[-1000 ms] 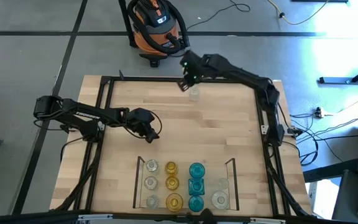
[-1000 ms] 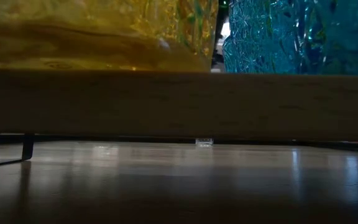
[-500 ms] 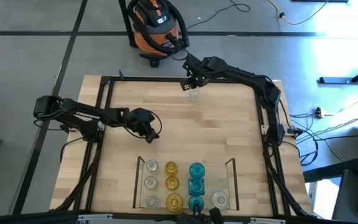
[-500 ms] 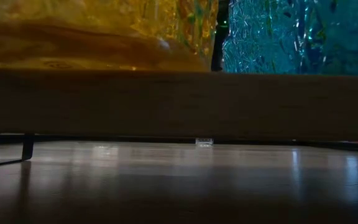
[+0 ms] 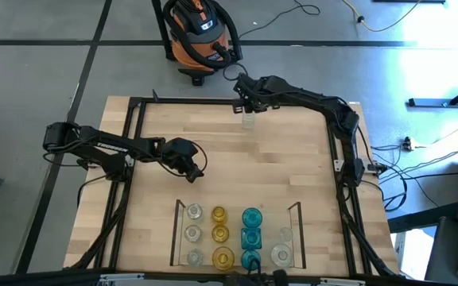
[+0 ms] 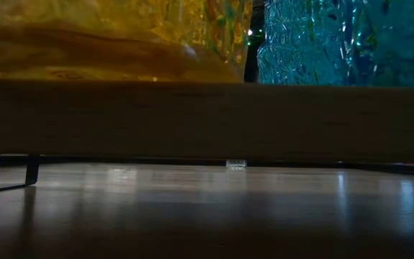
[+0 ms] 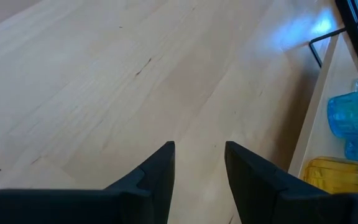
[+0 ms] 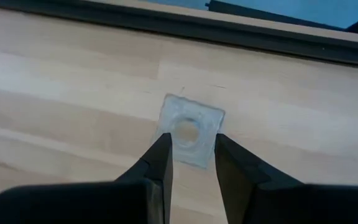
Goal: Sort vases onto shelf
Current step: Put the transparent vase on the shelf aligned with the other transparent vase
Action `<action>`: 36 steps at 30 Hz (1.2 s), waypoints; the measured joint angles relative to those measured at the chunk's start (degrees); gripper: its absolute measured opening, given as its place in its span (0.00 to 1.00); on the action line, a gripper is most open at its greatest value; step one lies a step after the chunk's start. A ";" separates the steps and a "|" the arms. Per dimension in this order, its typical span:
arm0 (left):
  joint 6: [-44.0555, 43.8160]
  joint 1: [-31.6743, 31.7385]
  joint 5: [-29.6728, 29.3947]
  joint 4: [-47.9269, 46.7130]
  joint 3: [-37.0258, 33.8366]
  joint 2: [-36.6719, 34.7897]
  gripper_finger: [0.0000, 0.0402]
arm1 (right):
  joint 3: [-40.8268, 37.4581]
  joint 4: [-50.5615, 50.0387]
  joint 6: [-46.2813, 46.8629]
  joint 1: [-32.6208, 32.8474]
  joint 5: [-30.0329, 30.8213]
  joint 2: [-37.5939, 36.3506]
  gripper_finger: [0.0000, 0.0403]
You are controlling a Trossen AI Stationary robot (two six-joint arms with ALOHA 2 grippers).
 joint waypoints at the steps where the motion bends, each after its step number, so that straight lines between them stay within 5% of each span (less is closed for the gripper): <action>1: 0.01 0.00 0.00 0.00 0.00 0.00 0.33 | 0.00 0.24 0.49 0.00 -0.03 0.00 0.22; 15: 0.04 0.00 -0.04 0.04 0.00 0.00 0.33 | 0.00 0.36 14.29 0.42 0.24 2.49 0.22; 36: 0.50 -0.02 0.44 0.04 0.00 0.00 0.33 | 0.03 -0.98 21.97 1.29 0.78 4.41 0.22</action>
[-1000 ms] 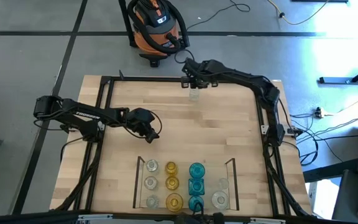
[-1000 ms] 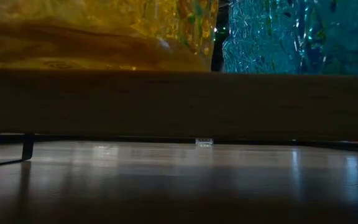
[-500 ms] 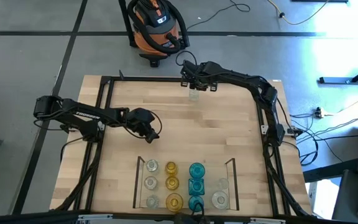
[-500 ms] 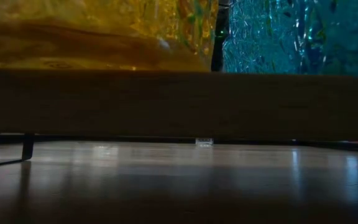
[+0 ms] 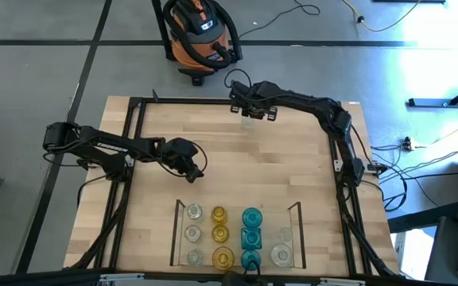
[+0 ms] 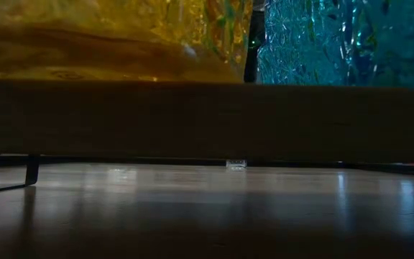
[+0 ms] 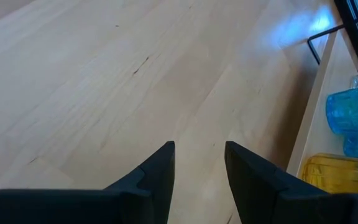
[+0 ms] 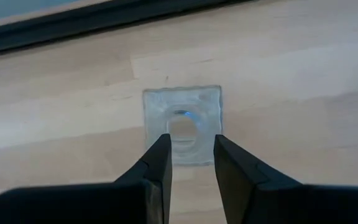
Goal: Sort vases onto shelf
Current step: Put the transparent vase on the shelf aligned with the other transparent vase
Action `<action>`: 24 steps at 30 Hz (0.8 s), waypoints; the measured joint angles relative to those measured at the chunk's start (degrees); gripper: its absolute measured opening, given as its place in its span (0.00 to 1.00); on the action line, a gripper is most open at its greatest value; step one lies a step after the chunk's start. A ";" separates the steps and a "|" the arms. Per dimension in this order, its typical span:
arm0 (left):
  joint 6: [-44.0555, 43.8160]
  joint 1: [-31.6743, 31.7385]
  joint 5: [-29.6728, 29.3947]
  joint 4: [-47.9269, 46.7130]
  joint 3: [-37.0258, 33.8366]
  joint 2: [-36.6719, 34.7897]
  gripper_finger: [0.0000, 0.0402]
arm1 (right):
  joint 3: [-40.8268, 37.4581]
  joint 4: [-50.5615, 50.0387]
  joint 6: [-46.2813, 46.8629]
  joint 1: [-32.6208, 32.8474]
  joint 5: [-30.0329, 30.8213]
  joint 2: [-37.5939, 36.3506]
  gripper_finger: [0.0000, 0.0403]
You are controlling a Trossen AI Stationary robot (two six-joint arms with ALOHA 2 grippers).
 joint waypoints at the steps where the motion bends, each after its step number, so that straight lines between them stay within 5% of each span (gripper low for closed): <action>1: -0.01 -0.02 0.08 -0.01 0.00 0.00 0.33 | -0.01 0.12 0.53 -0.01 0.00 0.15 0.22; 24: 0.01 -1.99 1.06 -0.02 0.00 0.00 0.33 | 0.06 -0.55 12.41 2.23 6.23 1.25 0.22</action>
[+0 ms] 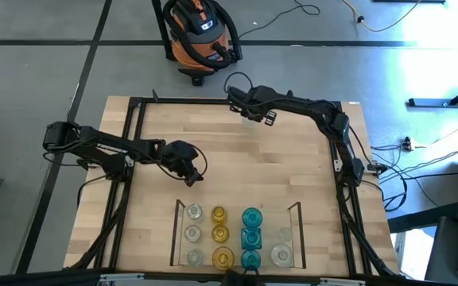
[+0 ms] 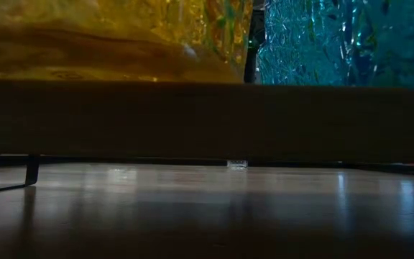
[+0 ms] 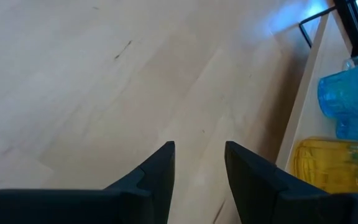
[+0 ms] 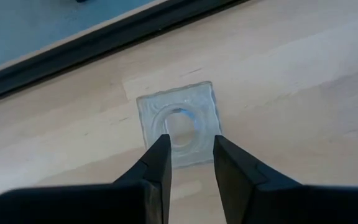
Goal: Sort vases onto shelf
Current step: Put the transparent vase on the shelf aligned with the other transparent vase
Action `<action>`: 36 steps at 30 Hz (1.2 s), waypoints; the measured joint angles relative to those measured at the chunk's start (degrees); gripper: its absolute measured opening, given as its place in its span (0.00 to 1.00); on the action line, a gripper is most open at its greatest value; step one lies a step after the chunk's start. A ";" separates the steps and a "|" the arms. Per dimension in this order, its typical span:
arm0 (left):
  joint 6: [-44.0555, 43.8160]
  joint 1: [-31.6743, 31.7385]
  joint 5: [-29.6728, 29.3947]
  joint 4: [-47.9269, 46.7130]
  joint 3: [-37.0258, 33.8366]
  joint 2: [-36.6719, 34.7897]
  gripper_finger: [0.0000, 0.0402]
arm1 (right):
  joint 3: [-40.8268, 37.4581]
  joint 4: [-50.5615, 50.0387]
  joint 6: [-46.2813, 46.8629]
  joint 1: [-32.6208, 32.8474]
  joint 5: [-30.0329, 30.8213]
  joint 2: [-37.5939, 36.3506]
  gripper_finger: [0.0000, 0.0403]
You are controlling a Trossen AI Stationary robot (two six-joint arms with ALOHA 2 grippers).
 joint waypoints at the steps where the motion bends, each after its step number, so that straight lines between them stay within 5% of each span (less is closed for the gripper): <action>1: 0.00 -0.14 -0.10 0.02 0.00 0.00 0.33 | 0.00 -0.01 0.05 0.33 0.34 0.00 0.22; 18: -0.01 -0.88 0.16 -0.01 0.00 0.00 0.33 | 0.26 0.00 7.79 4.50 11.53 -0.72 0.22; 36: 0.01 -1.31 -0.30 0.00 0.00 0.00 0.33 | 0.24 -0.86 7.79 1.55 8.72 -0.94 0.22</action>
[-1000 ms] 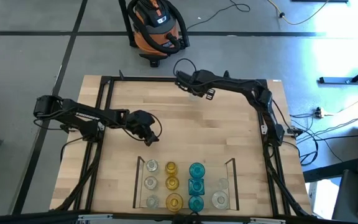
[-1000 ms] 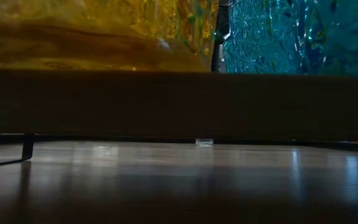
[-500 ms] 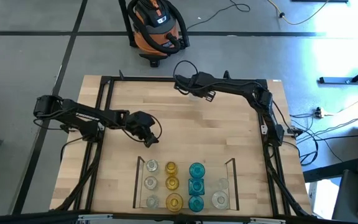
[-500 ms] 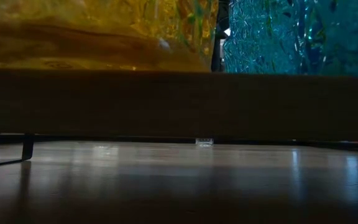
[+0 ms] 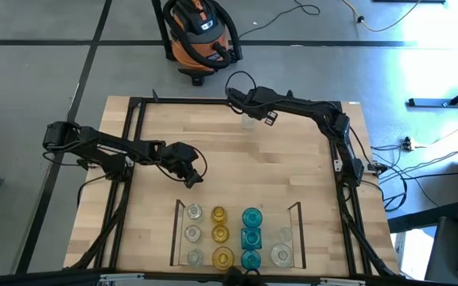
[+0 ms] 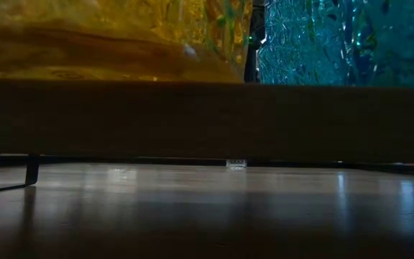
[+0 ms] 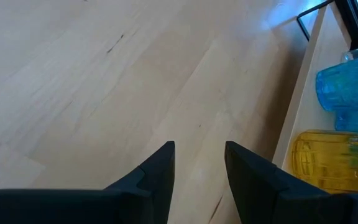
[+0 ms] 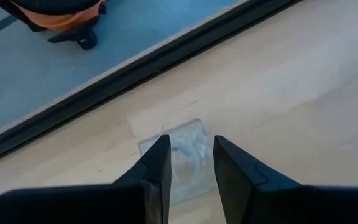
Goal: Sort vases onto shelf
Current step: Put the transparent vase on the shelf aligned with the other transparent vase
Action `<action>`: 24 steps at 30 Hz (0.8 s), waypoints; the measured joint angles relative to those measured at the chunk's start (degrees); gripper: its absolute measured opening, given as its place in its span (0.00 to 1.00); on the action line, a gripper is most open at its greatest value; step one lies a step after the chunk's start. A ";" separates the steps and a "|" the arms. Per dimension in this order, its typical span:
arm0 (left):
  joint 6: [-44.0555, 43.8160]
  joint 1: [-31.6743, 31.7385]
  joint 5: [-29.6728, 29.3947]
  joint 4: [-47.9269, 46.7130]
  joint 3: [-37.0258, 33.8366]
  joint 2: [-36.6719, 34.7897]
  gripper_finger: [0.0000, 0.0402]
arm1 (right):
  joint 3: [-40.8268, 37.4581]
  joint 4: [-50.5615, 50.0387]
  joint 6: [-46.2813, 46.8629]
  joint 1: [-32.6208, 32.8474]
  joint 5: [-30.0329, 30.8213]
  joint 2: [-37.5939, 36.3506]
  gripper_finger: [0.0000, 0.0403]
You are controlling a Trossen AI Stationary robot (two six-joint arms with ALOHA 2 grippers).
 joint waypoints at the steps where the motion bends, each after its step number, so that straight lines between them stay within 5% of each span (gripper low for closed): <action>1: -0.01 0.00 0.00 0.00 0.00 0.00 0.33 | 0.00 0.06 -0.18 0.01 -0.14 0.00 0.22; 24: 0.00 -0.43 -0.39 0.00 0.00 0.00 0.33 | 0.02 0.22 -3.07 0.07 -8.31 3.08 0.19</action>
